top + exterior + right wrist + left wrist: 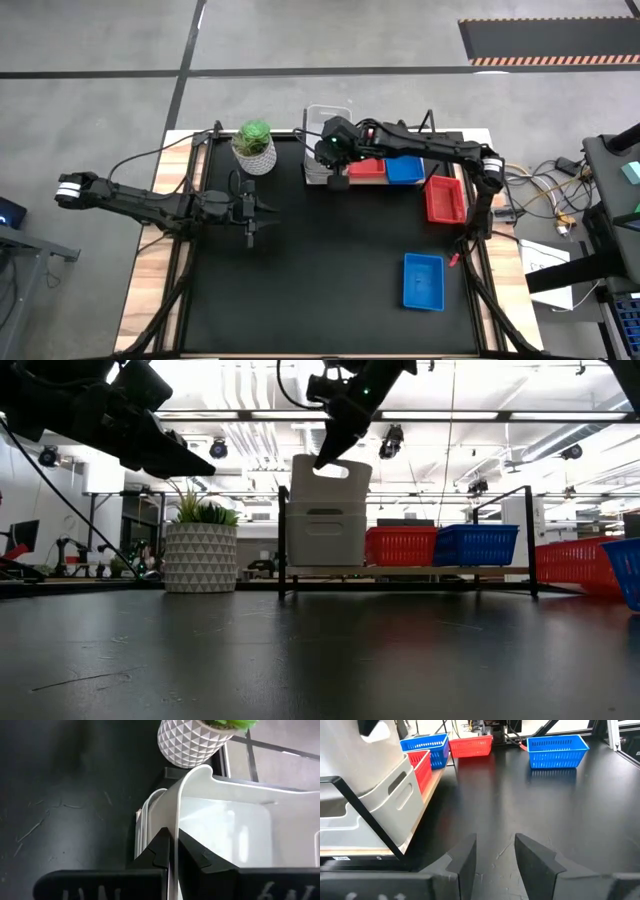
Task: Stack baskets on shelf by color
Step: Stack the white bin on the white bin on the shelf, then stack the blue bin on the blue bin on the shelf
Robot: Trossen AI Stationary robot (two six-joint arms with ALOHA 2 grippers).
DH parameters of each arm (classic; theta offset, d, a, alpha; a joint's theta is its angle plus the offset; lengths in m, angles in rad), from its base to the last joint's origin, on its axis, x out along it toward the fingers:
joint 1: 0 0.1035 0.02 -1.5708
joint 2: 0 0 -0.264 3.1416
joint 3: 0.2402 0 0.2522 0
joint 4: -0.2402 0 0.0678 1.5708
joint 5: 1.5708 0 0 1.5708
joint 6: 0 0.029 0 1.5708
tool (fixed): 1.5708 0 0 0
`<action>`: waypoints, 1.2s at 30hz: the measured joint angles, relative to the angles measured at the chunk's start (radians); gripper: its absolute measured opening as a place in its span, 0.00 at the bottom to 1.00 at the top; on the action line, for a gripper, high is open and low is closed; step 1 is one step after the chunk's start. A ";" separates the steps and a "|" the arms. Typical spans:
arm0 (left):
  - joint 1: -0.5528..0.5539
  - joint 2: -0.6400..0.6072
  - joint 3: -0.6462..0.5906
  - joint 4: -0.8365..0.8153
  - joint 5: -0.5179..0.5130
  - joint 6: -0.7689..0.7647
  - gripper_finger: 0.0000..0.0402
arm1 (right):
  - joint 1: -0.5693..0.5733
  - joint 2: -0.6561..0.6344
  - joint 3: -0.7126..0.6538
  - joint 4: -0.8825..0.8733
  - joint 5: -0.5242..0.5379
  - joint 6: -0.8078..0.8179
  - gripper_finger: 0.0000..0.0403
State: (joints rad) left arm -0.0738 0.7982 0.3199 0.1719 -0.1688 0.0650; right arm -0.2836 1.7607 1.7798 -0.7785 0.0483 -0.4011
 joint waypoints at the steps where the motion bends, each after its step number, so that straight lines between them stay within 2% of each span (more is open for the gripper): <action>1: 0.000 0.000 0.000 0.000 0.000 0.000 0.29 | 0.000 0.004 0.000 0.000 0.000 0.000 0.02; 12: 0.000 0.000 0.000 -0.002 0.000 0.000 0.29 | 0.000 0.041 0.000 0.007 0.005 0.007 0.04; 21: 0.000 0.000 -0.024 0.003 0.000 0.009 0.29 | 0.000 0.027 0.000 0.008 0.005 0.008 0.26; 26: 0.000 0.000 -0.027 0.069 -0.008 0.181 0.29 | 0.007 -0.005 0.000 0.027 -0.027 0.053 0.33; 30: 0.000 0.000 -0.028 0.190 -0.016 0.221 0.29 | 0.049 -0.020 0.000 0.033 -0.070 0.088 0.32; 34: 0.000 0.000 -0.046 0.195 0.026 0.107 0.29 | 0.116 -0.021 0.000 0.037 -0.074 0.088 0.27; 36: -0.001 0.003 -0.058 0.194 0.049 0.096 0.29 | 0.157 -0.021 -0.002 0.060 -0.074 0.091 0.24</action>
State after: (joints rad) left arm -0.0743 0.8013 0.2617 0.3662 -0.1194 0.1607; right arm -0.1269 1.7393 1.7782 -0.7188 -0.0261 -0.3102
